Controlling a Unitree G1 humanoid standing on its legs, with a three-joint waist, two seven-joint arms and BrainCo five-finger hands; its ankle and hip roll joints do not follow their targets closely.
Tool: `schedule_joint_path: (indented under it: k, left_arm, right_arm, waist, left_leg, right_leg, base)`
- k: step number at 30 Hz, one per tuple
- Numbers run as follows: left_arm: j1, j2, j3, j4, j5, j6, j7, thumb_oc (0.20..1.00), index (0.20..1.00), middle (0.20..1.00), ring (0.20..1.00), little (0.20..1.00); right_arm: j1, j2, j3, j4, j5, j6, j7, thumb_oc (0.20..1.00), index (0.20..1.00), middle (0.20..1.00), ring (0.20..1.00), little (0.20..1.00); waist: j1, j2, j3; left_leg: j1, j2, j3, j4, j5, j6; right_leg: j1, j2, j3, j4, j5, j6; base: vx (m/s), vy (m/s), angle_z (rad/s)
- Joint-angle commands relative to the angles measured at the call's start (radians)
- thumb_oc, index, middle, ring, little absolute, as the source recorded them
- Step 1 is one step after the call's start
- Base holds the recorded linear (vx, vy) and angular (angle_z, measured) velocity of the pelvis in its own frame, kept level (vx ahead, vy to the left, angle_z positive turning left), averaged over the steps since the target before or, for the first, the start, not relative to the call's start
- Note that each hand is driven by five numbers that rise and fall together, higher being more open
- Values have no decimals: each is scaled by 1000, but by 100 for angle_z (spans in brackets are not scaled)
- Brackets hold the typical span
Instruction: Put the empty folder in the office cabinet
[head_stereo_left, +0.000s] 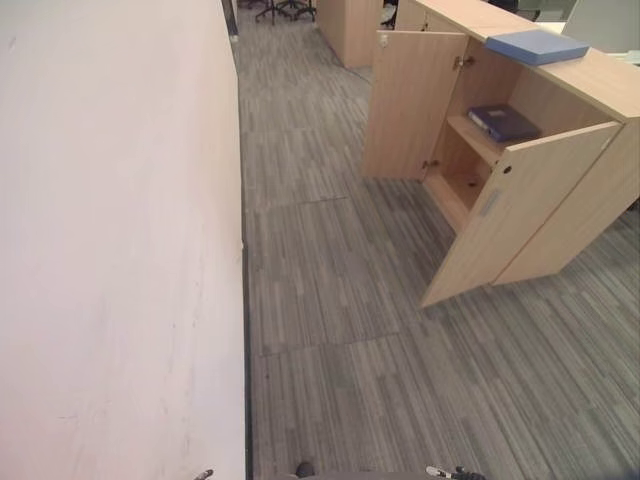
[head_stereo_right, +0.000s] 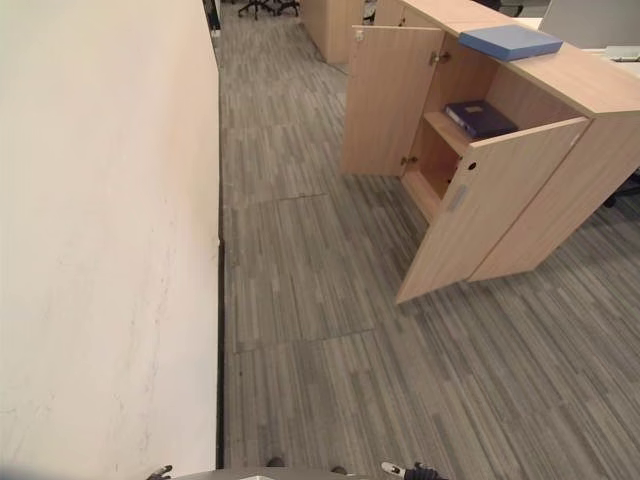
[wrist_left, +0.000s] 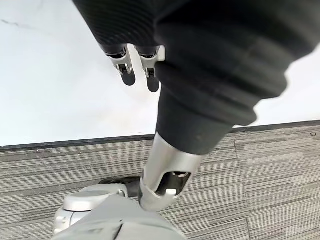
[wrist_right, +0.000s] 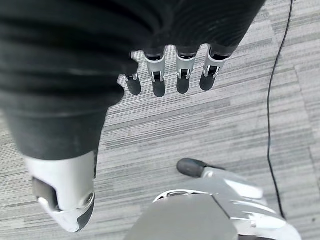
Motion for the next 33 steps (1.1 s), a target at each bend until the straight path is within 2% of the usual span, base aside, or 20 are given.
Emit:
schedule_joint_path:
  k: [1, 6, 15, 22, 24, 25, 27, 33]
  left_arm:
    - [-42, 3, 1, 67, 7, -3, -36, 1000, 1000, 1000, 1000, 1000]
    - [-42, 8, -5, 67, 21, -3, -51, 1000, 1000, 1000, 1000, 1000]
    - [-45, 2, -1, 72, 14, -1, -41, 1000, 1000, 1000, 1000, 1000]
    - [-40, 1, 7, 55, 23, -17, 17, 1000, 1000, 1000, 1000, 1000]
    - [-40, 0, 5, 50, 31, -19, 32, 1000, 1000, 1000, 1000, 1000]
    - [-38, -5, -2, 39, 43, -19, 66, 1000, 1000, 1000, 1000, 1000]
    - [-38, -7, -15, 35, 68, -19, 100, 1000, 1000, 1000, 1000, 1000]
    - [-39, -6, -45, 33, 104, -22, 113, 1000, 1000, 1000, 1000, 1000]
  right_arm:
    - [-49, -31, 43, 41, -22, -2, 9, 1000, 1000, 1000, 1000, 1000]
    - [-54, -32, 57, 43, -32, 2, 29, 1000, 1000, 1000, 1000, 1000]
    - [-55, -26, 44, 48, -37, 0, -4, 1000, 1000, 1000, 1000, 1000]
    - [-36, -7, 6, 23, 47, -19, -21, 1000, 1000, 1000, 1000, 1000]
    - [-33, -6, 2, 19, 44, -25, -37, 1000, 1000, 1000, 1000, 1000]
    - [-33, -4, 9, 10, 1, -31, -85, 1000, 1000, 1000, 1000, 1000]
    - [-34, -2, 16, 6, -24, -32, -119, 1000, 1000, 1000, 1000, 1000]
    - [-25, -7, 13, -15, -13, -47, -131, 1000, 1000, 1000, 1000, 1000]
  waist:
    - [0, -15, -15]
    - [3, -14, -19]
    - [2, -15, -22]
    - [1, -19, -23]
    - [0, -20, -23]
    - [1, -20, -22]
    - [0, -20, -21]
    - [-5, -18, -19]
  left_leg:
    - [20, -16, -16, -16, -54, -42]
    - [26, -16, -17, -16, -57, -43]
    - [32, -16, -19, -16, -61, -43]
    - [38, -15, -14, -16, -65, -42]
    - [38, -15, -14, -16, -66, -42]
    - [39, -14, -13, -16, -68, -42]
    - [40, -14, -12, -16, -69, -42]
    - [41, -13, -7, -16, -71, -42]
  right_leg:
    - [-23, -35, -37, 6, 47, 98]
    - [-17, -34, -37, 6, 44, 96]
    - [-10, -33, -37, 6, 40, 96]
    - [-6, -33, -34, 6, 40, 97]
    - [-5, -33, -33, 6, 39, 97]
    - [-4, -33, -32, 6, 39, 98]
    - [-4, -33, -31, 6, 39, 99]
    - [-6, -33, -24, 6, 41, 100]
  base:
    - [0, 0, 0]
    - [0, 0, 0]
    - [0, 0, 0]
    - [0, 0, 0]
    - [0, 0, 0]
    - [0, 0, 0]
    - [0, 0, 0]
    - [-3, 2, -1]
